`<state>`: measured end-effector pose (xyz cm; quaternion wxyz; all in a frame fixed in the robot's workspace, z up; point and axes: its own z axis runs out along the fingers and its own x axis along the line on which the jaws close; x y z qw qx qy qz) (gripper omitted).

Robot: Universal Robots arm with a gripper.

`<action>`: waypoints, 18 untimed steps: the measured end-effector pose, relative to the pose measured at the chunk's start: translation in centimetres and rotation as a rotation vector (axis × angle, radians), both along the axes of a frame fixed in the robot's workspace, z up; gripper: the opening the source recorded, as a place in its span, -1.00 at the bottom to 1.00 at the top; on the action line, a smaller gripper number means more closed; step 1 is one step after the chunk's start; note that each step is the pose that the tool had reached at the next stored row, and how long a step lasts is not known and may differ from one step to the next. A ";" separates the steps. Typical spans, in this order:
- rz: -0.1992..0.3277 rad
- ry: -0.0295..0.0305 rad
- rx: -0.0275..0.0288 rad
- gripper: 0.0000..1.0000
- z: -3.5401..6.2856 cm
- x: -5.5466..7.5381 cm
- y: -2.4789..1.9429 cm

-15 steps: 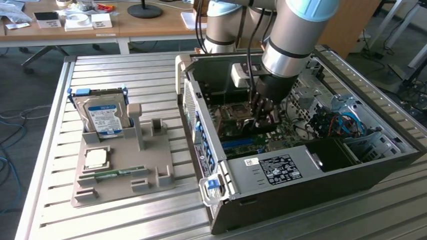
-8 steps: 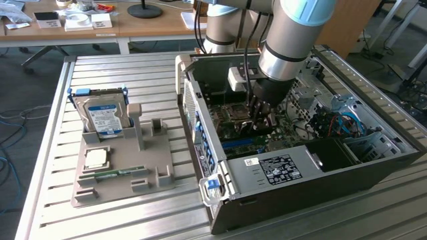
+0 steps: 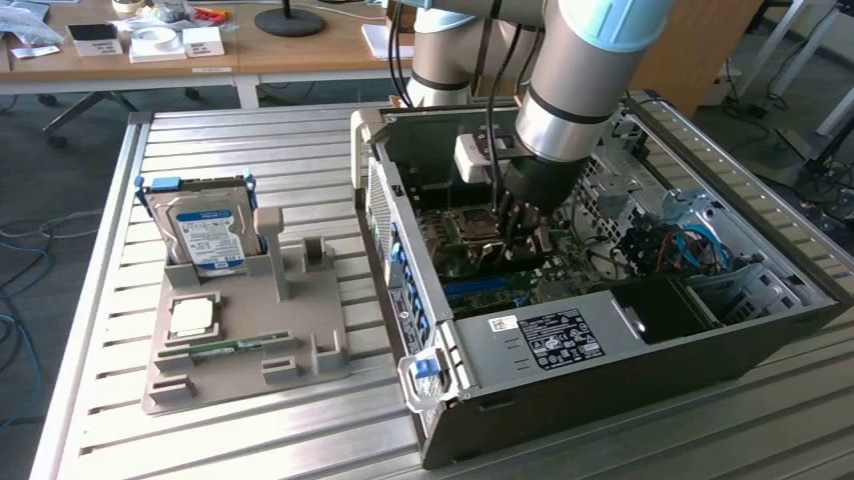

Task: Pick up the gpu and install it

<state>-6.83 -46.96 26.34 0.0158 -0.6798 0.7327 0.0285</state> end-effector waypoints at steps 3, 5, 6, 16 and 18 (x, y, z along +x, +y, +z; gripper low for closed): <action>0.000 0.0000 0.0000 -0.47 0.00 -0.2 0.00; 0.000 0.0000 0.0000 -0.47 0.00 -0.3 -0.01; 0.000 0.0001 -0.0001 -0.47 0.00 -0.3 -0.03; 0.000 0.0000 0.0000 -0.47 -0.05 -0.6 -0.16; 0.000 0.0000 0.0000 -0.47 -0.06 -0.6 -0.16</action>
